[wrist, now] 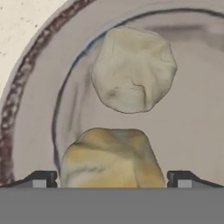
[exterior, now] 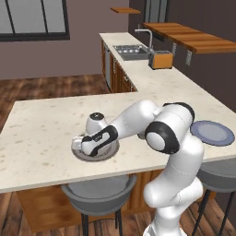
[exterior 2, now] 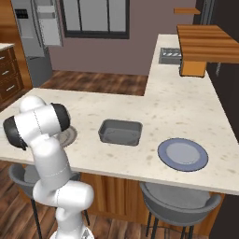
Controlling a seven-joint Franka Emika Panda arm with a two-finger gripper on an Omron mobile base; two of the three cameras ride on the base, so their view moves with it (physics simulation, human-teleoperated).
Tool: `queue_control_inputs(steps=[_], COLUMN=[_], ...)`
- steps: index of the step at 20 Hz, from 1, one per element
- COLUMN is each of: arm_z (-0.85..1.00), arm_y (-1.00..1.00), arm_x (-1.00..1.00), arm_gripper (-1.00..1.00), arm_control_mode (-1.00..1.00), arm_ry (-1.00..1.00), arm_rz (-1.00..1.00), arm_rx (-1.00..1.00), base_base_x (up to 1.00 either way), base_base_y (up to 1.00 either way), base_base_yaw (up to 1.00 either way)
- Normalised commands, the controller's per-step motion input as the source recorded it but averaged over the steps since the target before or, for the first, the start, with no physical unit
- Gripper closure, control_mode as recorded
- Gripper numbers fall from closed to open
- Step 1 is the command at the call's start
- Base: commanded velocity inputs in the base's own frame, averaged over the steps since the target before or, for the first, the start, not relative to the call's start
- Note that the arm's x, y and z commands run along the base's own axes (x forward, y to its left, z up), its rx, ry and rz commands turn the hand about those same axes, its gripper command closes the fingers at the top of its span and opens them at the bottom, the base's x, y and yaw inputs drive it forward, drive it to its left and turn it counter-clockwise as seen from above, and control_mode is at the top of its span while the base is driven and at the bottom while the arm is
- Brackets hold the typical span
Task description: Place two dumplings into each of the tupperware containers and then place the containers in the fridge.
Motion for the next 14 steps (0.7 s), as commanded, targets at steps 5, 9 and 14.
queue_control_inputs(steps=[5, 9, 14], arm_z=[-0.02, 0.11, 0.52], arm_y=[0.0, -0.03, -0.56], arm_x=[0.0, 0.0, 0.0], arm_gripper=[1.0, 1.0, 1.0], arm_control_mode=[-1.0, -1.0, -1.0], arm_ry=[0.01, 0.0, 0.01], arm_rz=[0.0, 0.0, 0.0], arm_rx=[0.0, 0.0, 0.0], base_base_x=[0.0, 0.0, 0.0], base_base_y=[0.0, 0.0, 0.0], base_base_yaw=[0.0, 0.0, 0.0])
